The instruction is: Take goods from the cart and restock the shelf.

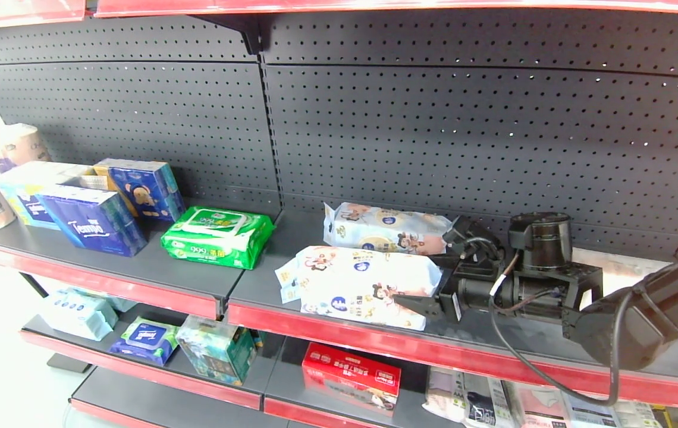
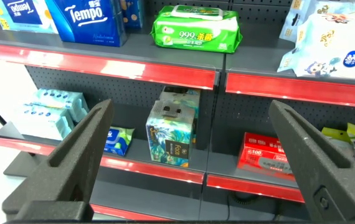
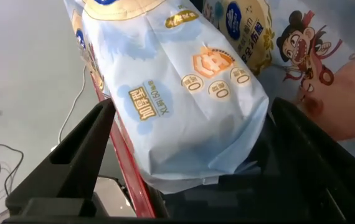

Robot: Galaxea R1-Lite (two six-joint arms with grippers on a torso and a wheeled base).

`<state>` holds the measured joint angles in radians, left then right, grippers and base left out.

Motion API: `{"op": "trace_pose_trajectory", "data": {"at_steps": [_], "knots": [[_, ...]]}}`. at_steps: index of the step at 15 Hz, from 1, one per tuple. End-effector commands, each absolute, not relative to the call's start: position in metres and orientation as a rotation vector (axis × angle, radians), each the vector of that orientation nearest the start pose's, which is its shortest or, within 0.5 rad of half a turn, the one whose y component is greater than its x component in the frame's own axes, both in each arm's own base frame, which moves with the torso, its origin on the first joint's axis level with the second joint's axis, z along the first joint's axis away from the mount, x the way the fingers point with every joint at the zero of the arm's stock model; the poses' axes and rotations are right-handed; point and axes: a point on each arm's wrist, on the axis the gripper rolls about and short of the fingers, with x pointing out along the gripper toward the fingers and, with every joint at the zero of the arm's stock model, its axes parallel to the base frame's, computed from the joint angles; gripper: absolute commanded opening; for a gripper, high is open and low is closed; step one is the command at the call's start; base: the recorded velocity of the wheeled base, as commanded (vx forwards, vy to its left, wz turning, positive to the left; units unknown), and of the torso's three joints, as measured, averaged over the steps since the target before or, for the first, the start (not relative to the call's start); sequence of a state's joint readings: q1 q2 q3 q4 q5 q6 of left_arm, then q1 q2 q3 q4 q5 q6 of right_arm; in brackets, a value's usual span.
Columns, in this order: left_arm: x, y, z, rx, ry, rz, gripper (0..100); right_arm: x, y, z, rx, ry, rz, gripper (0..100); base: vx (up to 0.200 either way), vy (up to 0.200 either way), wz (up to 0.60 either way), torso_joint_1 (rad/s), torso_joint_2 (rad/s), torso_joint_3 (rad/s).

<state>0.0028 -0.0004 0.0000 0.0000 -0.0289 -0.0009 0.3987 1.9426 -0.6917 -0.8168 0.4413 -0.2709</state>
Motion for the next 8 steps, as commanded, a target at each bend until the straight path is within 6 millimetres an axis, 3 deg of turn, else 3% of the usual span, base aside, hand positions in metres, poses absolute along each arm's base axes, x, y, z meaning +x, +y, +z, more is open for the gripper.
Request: {"op": "trace_pose_trajectory", "data": {"at_steps": [1,5,6,8], "knots": [[-0.0228,-0.0007,0.0755,-0.002,0.0,-0.026,100,0.2995,0.1366,0.0936,-0.242,0.333,0.882,100,0.0,0.0,0.0,0.0,0.0,0.0],[-0.0228,-0.0007,0.0755,-0.002,0.0,-0.026,100,0.2993,0.1366,0.0928,-0.248,0.333,0.887,100,0.0,0.0,0.0,0.0,0.0,0.0],[-0.0228,-0.0007,0.0755,-0.002,0.0,-0.025,100,0.2992,0.1366,0.0933,-0.248,0.331,0.885,0,0.0,0.0,0.0,0.0,0.0,0.0],[-0.0228,-0.0007,0.0755,-0.002,0.0,-0.025,100,0.2987,0.1369,0.093,-0.248,0.333,0.887,0,0.0,0.0,0.0,0.0,0.0,0.0]]}}
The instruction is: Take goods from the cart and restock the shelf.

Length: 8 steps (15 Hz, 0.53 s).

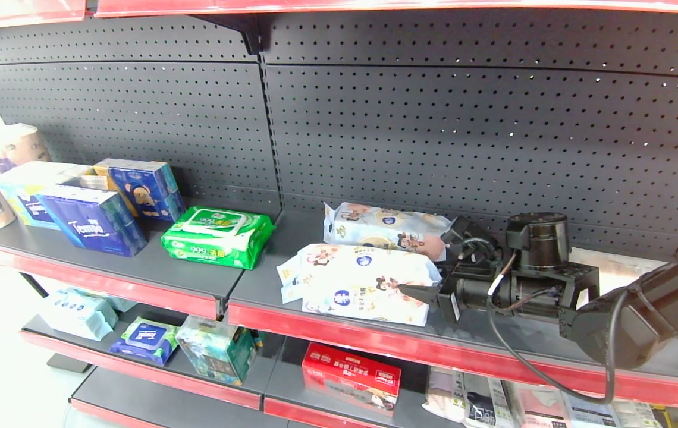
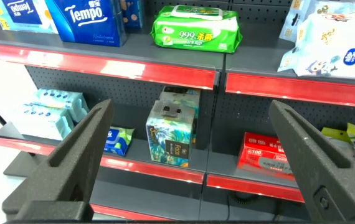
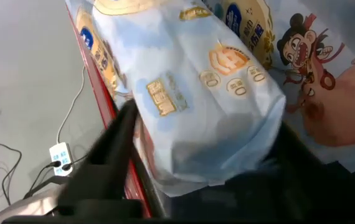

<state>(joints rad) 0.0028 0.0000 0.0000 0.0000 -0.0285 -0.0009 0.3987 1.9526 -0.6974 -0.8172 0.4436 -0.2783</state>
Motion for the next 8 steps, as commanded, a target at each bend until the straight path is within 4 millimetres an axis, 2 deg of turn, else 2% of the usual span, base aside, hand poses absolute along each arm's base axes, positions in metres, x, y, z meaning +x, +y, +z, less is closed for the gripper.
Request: {"op": "trace_pose_trajectory", "data": {"at_steps": [1,8], "knots": [[-0.023,-0.001,0.075,-0.002,0.0,-0.026,100,0.298,0.137,0.093,-0.248,0.333,0.887,0,0.0,0.0,0.0,0.0,0.0,0.0],[-0.023,-0.001,0.075,-0.002,0.0,-0.026,100,0.288,0.136,0.099,-0.245,0.328,0.895,0,0.0,0.0,0.0,0.0,0.0,0.0]]}}
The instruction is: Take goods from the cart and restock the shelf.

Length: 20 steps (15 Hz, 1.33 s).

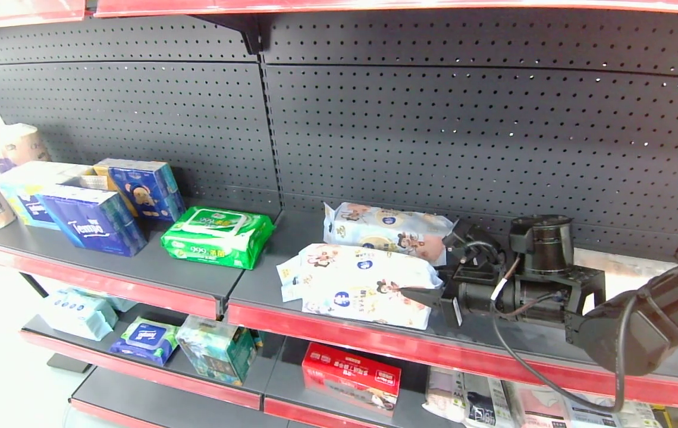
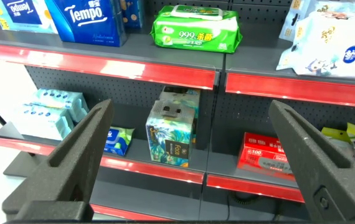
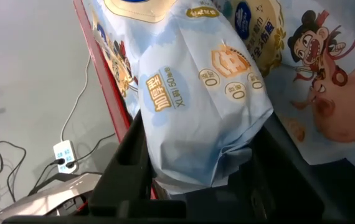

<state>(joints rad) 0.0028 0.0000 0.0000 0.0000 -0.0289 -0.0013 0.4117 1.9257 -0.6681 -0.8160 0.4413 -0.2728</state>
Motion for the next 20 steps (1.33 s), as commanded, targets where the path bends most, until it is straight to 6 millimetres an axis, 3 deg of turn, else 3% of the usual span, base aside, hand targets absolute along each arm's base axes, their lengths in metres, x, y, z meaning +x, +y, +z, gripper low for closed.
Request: {"op": "trace_pose_trajectory", "data": {"at_steps": [1,9,20], "knots": [[-0.023,-0.001,0.075,-0.002,0.0,-0.025,100,0.284,0.133,0.097,-0.244,0.341,0.894,0,0.0,0.0,0.0,0.0,0.0,0.0],[-0.023,-0.001,0.075,-0.002,0.0,-0.025,100,0.282,0.12,0.095,-0.278,0.338,0.874,0,0.0,0.0,0.0,0.0,0.0,0.0],[-0.023,-0.001,0.075,-0.002,0.0,-0.026,100,0.275,0.118,0.096,-0.277,0.345,0.876,0,0.0,0.0,0.0,0.0,0.0,0.0]]}}
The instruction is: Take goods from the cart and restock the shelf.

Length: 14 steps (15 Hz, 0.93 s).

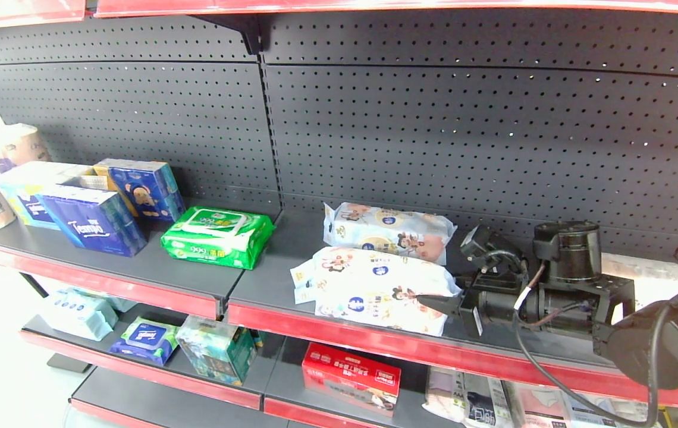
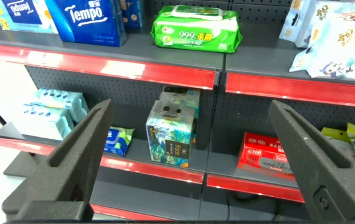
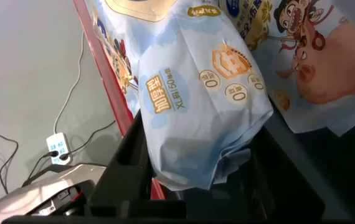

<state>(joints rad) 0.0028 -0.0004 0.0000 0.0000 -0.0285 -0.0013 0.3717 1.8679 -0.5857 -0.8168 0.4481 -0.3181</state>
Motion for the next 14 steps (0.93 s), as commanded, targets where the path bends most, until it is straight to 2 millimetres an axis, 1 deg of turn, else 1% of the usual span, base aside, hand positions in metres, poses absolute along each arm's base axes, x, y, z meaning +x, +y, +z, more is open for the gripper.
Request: {"op": "trace_pose_trajectory", "data": {"at_steps": [1,8,9,12,14], "knots": [[-0.0228,-0.0007,0.0755,-0.002,0.0,-0.026,100,0.2748,0.1184,0.0964,-0.277,0.343,0.877,0,0.0,0.0,0.0,0.0,0.0,0.0],[-0.0228,-0.0007,0.0755,-0.002,0.0,-0.026,100,0.271,0.1179,0.093,-0.273,0.362,0.881,0,0.0,0.0,0.0,0.0,0.0,0.0],[-0.0228,-0.0007,0.0755,-0.002,0.0,-0.026,100,0.271,0.1179,0.093,-0.273,0.362,0.881,100,0.0,0.0,0.0,0.0,0.0,0.0],[-0.0228,-0.0007,0.0755,-0.002,0.0,-0.026,100,0.2708,0.1184,0.0943,-0.271,0.357,0.883,100,0.0,0.0,0.0,0.0,0.0,0.0],[-0.0228,-0.0007,0.0755,-0.002,0.0,-0.026,100,0.2691,0.1162,0.1013,-0.268,0.336,0.874,100,0.0,0.0,0.0,0.0,0.0,0.0]]}}
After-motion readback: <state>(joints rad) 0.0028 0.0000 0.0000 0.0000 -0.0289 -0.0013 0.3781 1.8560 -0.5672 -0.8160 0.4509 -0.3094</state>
